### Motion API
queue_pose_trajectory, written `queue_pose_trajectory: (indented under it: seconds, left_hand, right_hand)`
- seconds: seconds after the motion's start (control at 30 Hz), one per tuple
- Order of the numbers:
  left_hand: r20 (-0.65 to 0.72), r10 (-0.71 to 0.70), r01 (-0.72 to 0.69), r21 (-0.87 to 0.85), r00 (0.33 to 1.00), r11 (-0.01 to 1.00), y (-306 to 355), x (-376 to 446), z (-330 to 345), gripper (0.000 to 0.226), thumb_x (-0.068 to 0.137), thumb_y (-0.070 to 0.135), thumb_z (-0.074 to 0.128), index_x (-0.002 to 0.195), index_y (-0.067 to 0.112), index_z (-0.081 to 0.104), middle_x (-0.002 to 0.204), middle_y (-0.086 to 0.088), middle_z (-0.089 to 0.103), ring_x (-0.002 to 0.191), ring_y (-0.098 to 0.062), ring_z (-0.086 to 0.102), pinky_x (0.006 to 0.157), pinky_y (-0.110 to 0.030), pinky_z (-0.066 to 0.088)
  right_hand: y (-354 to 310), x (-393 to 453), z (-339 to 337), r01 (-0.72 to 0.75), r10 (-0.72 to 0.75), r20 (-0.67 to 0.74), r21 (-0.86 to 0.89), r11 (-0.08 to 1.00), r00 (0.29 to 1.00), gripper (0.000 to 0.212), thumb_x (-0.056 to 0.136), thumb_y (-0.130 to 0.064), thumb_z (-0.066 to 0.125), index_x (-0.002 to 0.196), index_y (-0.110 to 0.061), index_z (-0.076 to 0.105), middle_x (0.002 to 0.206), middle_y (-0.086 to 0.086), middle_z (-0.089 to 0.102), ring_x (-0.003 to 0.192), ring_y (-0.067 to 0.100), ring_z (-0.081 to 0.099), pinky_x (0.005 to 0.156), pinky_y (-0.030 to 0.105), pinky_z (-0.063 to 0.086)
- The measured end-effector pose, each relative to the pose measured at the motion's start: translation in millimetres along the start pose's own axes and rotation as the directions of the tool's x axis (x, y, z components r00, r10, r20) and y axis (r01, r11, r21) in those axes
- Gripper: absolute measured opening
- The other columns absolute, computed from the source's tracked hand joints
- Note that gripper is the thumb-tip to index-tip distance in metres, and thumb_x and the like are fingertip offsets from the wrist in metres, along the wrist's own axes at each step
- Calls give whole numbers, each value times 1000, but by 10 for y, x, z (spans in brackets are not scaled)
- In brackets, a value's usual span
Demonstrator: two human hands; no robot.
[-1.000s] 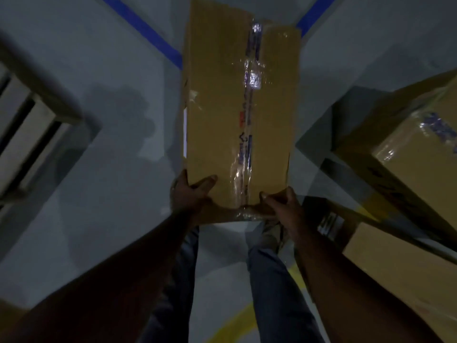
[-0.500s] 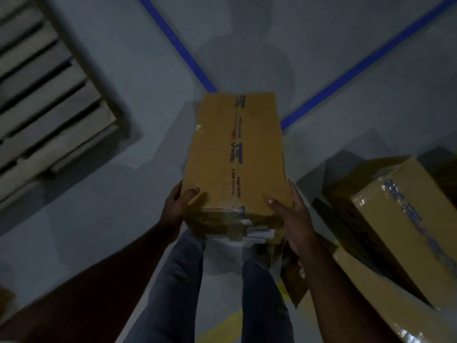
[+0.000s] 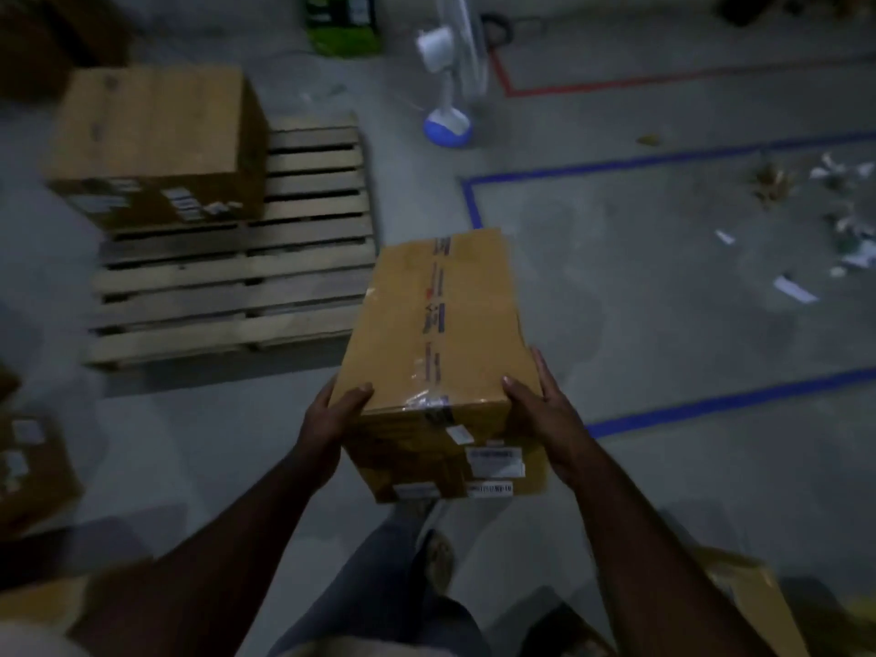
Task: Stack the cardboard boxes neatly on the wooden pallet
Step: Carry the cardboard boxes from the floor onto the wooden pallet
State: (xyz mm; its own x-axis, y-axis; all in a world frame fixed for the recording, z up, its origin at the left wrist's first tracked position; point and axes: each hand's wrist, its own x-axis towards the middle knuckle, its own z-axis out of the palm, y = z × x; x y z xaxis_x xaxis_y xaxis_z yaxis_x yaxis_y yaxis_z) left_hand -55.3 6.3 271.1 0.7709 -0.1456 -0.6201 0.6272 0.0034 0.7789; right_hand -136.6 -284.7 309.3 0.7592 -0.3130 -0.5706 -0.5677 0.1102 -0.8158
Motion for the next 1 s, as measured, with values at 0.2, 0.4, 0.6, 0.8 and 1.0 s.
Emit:
queue_pose_trajectory:
  seconds: [0.2, 0.4, 0.6, 0.8, 1.0]
  left_hand:
    - [-32, 142, -145, -155, 989, 977, 641, -541, -729, 41, 91, 23, 72, 130, 18, 65, 121, -12, 73, 110, -34, 70, 93, -46, 55]
    - [-34, 246, -249, -159, 969, 955, 1008, -577, -1391, 48, 96, 23, 65, 142, 17, 53, 126, -15, 70, 114, -34, 68, 88, -46, 56]
    - [-5, 190, -187, -205, 982, 961, 1343, 231, -2027, 50, 96, 26, 67, 142, 28, 50, 127, -12, 70, 115, -32, 68, 87, -46, 58]
    - [14, 100, -95, -224, 995, 970, 1948, 1572, -3090, 57, 86, 27, 78, 137, 35, 54, 125, -11, 71, 111, -34, 70, 93, -54, 57]
    - [48, 67, -58, -158, 997, 986, 2598, 2671, -3857, 74, 81, 31, 83, 147, 33, 48, 127, -7, 71, 117, -29, 68, 101, -51, 54]
  right_hand:
    - [-743, -181, 643, 52, -46, 96, -54, 997, 994, 64, 98, -43, 61, 158, -29, 41, 153, 2, 54, 136, 23, 54, 119, 46, 39]
    - [-1160, -138, 1300, 155, -118, 248, -136, 979, 962, 46, 103, -34, 55, 149, -31, 53, 134, -3, 69, 117, 15, 67, 104, 38, 52]
    - [-1505, 551, 2059, 175, -97, 292, -256, 951, 952, 52, 110, -34, 44, 161, -31, 29, 135, -9, 47, 119, 9, 46, 98, 31, 35]
    - [-1821, 1690, 3352, 150, -71, 265, -291, 945, 962, 50, 109, -41, 45, 158, -37, 37, 149, -7, 54, 121, 11, 57, 94, 34, 49]
    - [-2277, 2372, 4299, 63, 8, 232, -300, 952, 973, 55, 105, -47, 53, 157, -39, 36, 145, -4, 59, 120, 12, 62, 93, 34, 53]
